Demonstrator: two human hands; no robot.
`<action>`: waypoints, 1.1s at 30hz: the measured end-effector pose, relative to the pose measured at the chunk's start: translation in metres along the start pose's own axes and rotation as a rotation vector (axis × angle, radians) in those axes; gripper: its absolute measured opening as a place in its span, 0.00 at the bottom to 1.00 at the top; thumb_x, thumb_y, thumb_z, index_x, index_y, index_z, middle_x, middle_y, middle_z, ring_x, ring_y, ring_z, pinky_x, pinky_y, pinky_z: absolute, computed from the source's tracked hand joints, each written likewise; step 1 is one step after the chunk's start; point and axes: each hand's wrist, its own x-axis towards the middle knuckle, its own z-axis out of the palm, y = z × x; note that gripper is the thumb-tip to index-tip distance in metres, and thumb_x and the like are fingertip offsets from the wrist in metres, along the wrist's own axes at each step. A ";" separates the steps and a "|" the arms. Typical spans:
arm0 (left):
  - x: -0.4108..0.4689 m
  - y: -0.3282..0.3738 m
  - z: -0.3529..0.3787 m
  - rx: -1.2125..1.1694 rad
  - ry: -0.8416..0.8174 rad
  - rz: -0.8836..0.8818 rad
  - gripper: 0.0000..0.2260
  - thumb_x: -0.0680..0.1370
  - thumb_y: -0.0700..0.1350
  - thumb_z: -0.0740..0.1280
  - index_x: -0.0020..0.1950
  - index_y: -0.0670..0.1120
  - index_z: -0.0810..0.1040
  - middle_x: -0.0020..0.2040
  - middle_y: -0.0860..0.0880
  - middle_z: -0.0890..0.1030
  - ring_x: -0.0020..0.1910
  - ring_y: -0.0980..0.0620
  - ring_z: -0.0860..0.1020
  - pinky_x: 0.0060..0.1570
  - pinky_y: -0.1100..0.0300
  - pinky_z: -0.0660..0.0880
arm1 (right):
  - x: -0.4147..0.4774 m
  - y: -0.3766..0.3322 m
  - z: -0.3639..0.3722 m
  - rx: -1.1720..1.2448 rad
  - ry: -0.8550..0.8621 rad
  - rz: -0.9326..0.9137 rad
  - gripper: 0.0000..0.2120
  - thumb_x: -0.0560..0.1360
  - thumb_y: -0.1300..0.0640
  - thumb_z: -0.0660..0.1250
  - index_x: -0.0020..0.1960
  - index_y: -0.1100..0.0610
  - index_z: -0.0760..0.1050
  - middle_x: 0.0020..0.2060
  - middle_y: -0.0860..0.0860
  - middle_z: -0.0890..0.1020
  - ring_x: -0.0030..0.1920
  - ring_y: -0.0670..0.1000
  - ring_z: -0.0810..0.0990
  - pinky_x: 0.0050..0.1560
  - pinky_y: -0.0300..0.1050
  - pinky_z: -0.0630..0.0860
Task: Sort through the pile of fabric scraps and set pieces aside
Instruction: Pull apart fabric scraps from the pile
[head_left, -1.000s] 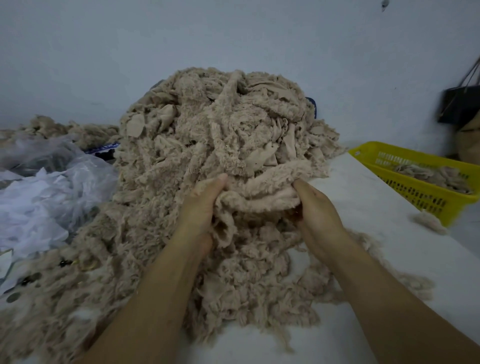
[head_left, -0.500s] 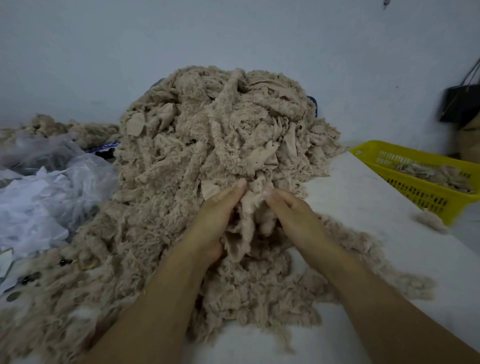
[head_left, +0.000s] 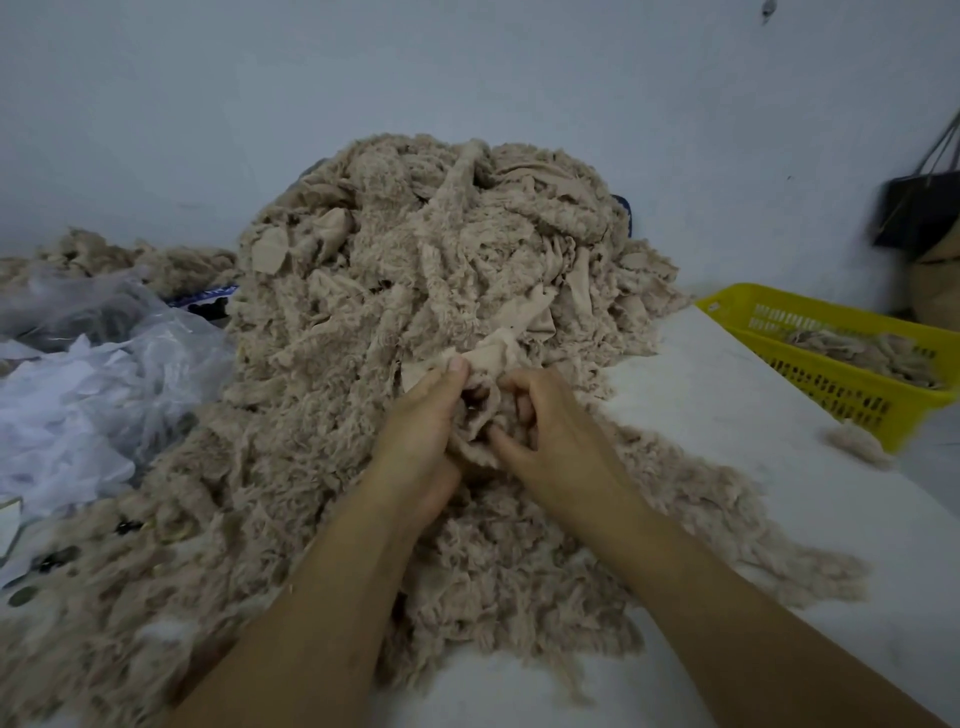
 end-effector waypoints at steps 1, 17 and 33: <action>0.000 0.000 0.000 0.006 -0.008 -0.002 0.14 0.84 0.45 0.61 0.60 0.37 0.79 0.53 0.38 0.85 0.51 0.43 0.85 0.44 0.55 0.82 | 0.000 0.001 -0.001 0.021 0.021 0.001 0.10 0.79 0.54 0.66 0.59 0.52 0.70 0.44 0.39 0.67 0.41 0.33 0.70 0.37 0.32 0.67; 0.006 0.017 -0.015 -0.344 0.079 -0.040 0.17 0.83 0.49 0.61 0.67 0.41 0.77 0.52 0.41 0.84 0.43 0.45 0.83 0.40 0.51 0.81 | 0.006 0.035 -0.031 0.384 0.251 0.460 0.11 0.83 0.47 0.58 0.51 0.50 0.76 0.35 0.44 0.75 0.29 0.46 0.72 0.27 0.29 0.67; 0.006 -0.010 0.002 0.258 -0.001 0.083 0.23 0.81 0.61 0.58 0.41 0.50 0.86 0.47 0.47 0.86 0.48 0.50 0.84 0.51 0.53 0.77 | 0.009 0.025 -0.010 0.759 0.065 0.331 0.12 0.80 0.61 0.60 0.55 0.53 0.81 0.46 0.45 0.85 0.46 0.43 0.82 0.46 0.36 0.77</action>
